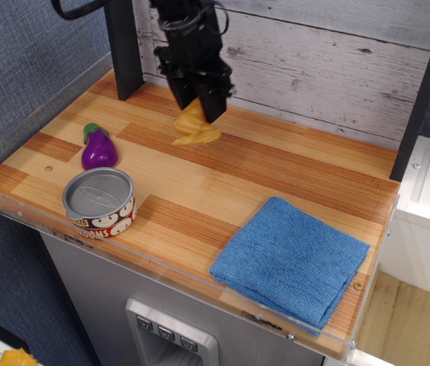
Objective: Move the yellow wings and keep it aside on the table.
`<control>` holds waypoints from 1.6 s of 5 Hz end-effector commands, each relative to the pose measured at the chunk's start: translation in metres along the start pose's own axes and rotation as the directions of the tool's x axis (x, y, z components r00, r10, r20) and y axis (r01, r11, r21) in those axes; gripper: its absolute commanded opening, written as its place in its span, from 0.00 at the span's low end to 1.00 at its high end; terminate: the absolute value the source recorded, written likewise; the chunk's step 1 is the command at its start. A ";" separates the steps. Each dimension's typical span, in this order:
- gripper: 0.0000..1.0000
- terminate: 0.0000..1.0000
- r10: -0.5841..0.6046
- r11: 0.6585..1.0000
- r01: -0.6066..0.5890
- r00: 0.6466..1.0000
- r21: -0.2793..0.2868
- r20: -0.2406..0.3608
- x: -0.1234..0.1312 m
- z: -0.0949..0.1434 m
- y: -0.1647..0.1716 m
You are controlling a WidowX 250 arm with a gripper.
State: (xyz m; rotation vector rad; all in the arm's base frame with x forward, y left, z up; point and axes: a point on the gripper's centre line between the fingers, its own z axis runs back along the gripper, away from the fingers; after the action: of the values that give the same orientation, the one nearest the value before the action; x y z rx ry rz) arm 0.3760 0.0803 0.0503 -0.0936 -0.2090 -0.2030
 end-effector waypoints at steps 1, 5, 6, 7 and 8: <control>0.00 0.00 -0.053 0.993 0.042 0.994 0.112 0.096 0.000 -0.003 0.028; 0.00 0.00 0.010 0.986 -0.027 0.994 0.162 0.104 -0.006 -0.009 0.051; 1.00 0.00 0.007 0.985 -0.026 0.994 0.169 0.112 -0.006 -0.009 0.050; 1.00 0.00 0.035 0.987 -0.055 0.991 0.150 0.131 -0.002 -0.003 0.049; 1.00 0.00 0.038 0.985 -0.059 0.990 0.160 0.135 0.003 0.007 0.045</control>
State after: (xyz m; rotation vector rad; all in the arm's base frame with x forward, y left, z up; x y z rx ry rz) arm 0.3716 0.1232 0.0216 0.0156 -0.2737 -0.1186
